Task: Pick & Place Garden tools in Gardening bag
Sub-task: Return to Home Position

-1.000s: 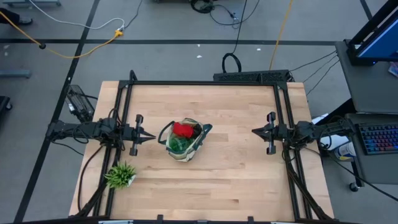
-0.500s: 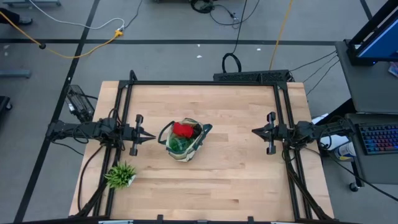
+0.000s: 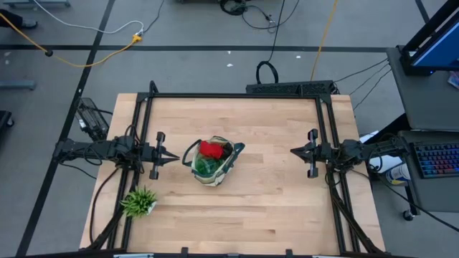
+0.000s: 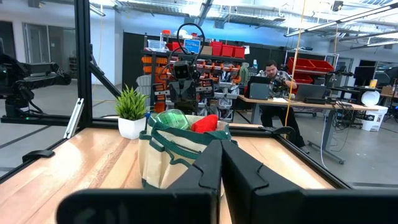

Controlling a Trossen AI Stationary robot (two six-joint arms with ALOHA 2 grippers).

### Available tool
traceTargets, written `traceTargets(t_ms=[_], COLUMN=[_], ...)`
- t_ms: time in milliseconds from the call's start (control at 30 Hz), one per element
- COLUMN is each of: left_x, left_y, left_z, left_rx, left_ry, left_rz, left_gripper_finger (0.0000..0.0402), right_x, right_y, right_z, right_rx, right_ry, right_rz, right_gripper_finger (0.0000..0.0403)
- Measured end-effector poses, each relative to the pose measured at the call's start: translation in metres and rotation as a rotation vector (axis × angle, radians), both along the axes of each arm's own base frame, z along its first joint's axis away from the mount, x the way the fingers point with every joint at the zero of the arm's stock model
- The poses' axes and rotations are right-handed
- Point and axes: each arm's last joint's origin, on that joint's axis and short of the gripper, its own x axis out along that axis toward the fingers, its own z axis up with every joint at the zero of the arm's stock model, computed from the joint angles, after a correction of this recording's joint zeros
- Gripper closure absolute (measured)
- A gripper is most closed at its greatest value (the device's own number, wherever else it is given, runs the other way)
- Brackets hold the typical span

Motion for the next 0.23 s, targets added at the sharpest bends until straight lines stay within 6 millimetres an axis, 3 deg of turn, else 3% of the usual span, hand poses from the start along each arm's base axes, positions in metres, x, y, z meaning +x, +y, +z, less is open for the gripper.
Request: traceTargets(t_ms=[233], left_x=[0.0], left_y=[0.0], left_z=[0.0], left_rx=[0.0], left_ry=[0.0], left_rz=[0.0], left_gripper_finger=[0.0376], right_x=[0.0], right_y=[0.0], right_z=[0.0], right_rx=[0.0], right_ry=[0.0], right_rz=[0.0], right_gripper_finger=[0.0401])
